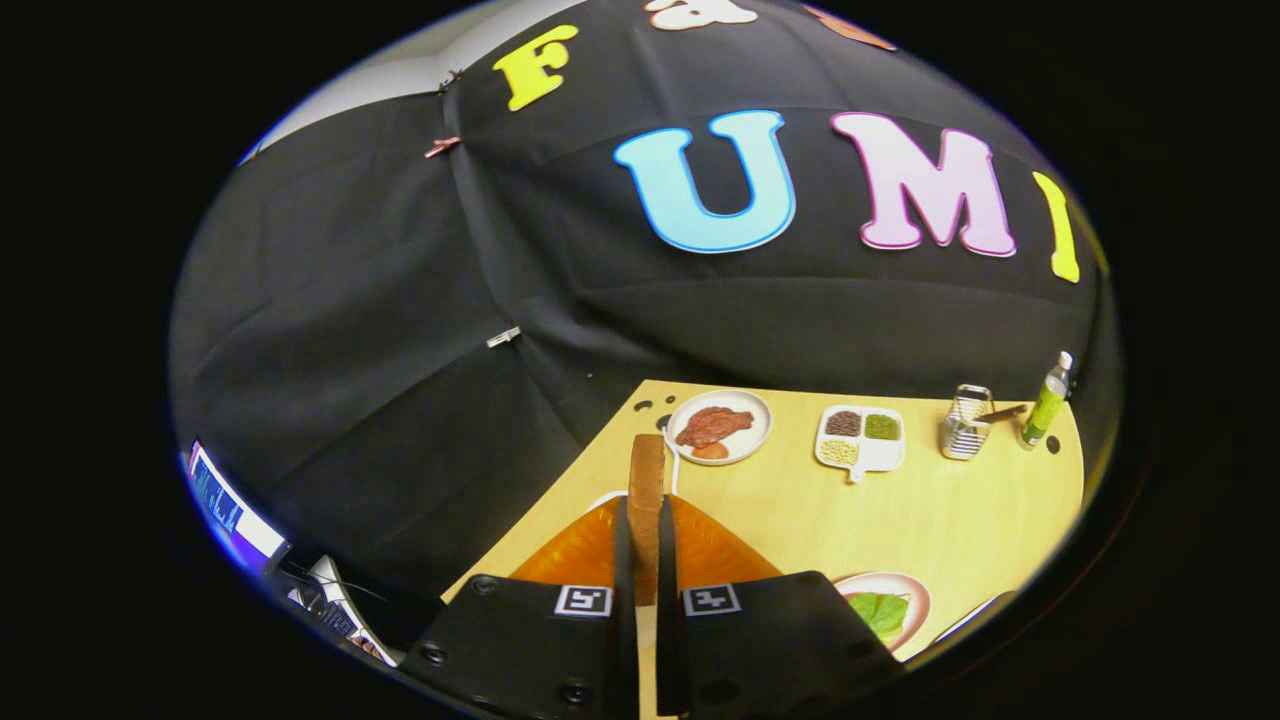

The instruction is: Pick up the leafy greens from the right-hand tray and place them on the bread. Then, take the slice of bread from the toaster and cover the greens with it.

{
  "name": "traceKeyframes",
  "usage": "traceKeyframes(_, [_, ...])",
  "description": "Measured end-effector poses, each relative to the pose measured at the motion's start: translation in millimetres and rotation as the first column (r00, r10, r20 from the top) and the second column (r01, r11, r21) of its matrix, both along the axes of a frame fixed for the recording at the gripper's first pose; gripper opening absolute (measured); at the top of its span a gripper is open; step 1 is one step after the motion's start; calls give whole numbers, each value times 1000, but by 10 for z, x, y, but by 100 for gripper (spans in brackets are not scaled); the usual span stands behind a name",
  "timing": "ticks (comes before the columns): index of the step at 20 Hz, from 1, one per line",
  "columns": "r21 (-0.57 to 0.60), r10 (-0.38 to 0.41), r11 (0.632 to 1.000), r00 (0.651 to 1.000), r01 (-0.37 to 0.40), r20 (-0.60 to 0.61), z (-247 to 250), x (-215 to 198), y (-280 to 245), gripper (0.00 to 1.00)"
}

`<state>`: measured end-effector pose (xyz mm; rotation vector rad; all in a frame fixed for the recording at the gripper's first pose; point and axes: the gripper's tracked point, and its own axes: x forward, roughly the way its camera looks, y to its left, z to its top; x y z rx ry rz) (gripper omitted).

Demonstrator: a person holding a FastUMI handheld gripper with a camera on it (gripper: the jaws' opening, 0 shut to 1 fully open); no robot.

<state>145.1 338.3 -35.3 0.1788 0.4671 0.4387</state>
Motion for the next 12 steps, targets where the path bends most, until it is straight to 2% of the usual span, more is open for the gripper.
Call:
traceKeyframes(5, [4, -98, 995, 991, 99, -92, -573, -53, -760, 11])
traceKeyframes(9, [34, -159, 985, 967, 168, -197, -1277, -78, -1264, 11])
traceKeyframes(12, [81, -187, 974, 949, 214, -256, -1619, -92, -1539, 11])
